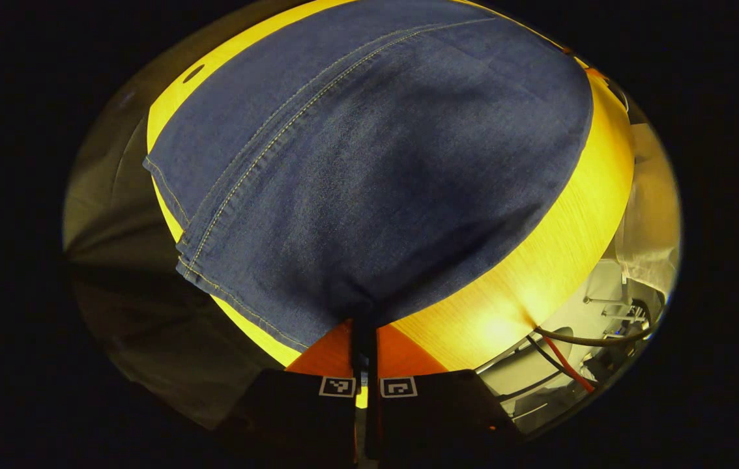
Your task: Grasp the waist and the cuffs of the jeans and fold them to make the two legs overlap; first hold the waist and fold one-third of the jeans toward the cuffs, then hold the cuffs and fold the remaining one-third in the same direction to finish folding.
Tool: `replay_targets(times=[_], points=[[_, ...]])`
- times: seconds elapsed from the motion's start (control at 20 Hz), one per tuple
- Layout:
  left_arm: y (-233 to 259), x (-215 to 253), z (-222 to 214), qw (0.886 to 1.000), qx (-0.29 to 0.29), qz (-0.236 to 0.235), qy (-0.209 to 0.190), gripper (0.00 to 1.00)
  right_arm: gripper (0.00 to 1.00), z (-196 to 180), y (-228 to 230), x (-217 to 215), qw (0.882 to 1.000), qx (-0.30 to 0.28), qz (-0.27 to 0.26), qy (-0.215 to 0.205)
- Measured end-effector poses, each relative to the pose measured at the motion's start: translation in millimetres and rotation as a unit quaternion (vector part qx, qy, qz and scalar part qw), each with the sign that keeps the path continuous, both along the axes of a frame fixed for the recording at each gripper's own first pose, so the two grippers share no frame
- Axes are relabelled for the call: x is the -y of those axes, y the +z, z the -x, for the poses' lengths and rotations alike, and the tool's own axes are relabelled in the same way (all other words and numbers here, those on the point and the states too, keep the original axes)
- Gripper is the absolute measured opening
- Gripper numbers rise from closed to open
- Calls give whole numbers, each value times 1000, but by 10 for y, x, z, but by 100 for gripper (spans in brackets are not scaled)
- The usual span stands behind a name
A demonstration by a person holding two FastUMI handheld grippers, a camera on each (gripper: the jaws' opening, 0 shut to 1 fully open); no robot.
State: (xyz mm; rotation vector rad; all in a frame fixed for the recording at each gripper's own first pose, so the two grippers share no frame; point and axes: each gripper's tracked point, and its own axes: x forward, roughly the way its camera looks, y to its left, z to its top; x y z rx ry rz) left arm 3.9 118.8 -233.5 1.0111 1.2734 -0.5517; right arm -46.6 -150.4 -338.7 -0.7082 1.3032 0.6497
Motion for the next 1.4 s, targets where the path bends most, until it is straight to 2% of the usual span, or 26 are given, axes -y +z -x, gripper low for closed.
replay_targets(times=[0.25, 0.35, 0.4, 0.55, 0.7, 0.85, 0.9, 1.05, 1.2, 1.4], points=[[-2, 18, -7, 1000, 4, 3, 4, 0, 32, -242, 2, 43, 1000, 12, 10, -4], [2, 11, -5, 1000, 5, 5, 6, 0, 22, -232, 2, 29, 1000, 13, 13, -10], [-2, 11, -4, 1000, 5, 7, 7, 0, 22, -236, 42, 18, 1000, 14, 15, -17], [4, 13, 1, 1000, 3, 11, 13, 0, 6, -279, -1, 45, 999, 23, 18, -33], [13, 9, -2, 1000, -6, 10, 13, 0, 6, -289, 11, 38, 999, 39, 25, -25], [17, 28, 25, 999, -20, 20, 41, 0, 8, -252, 43, 62, 997, 36, 34, -61], [28, 27, 34, 999, -27, 18, 43, 0, 4, -252, 58, 46, 996, 32, 37, -70], [123, 21, 29, 998, -57, -5, 26, 0, 3, -287, 98, 50, 994, 21, 48, -91], [419, -9, -6, 998, -60, -5, 31, 0, 3, -403, 385, 20, 991, 44, 37, -119], [965, 137, -353, 999, -16, 5, 31, 0, 1, -776, 923, -97, 979, 102, -3, -175]])
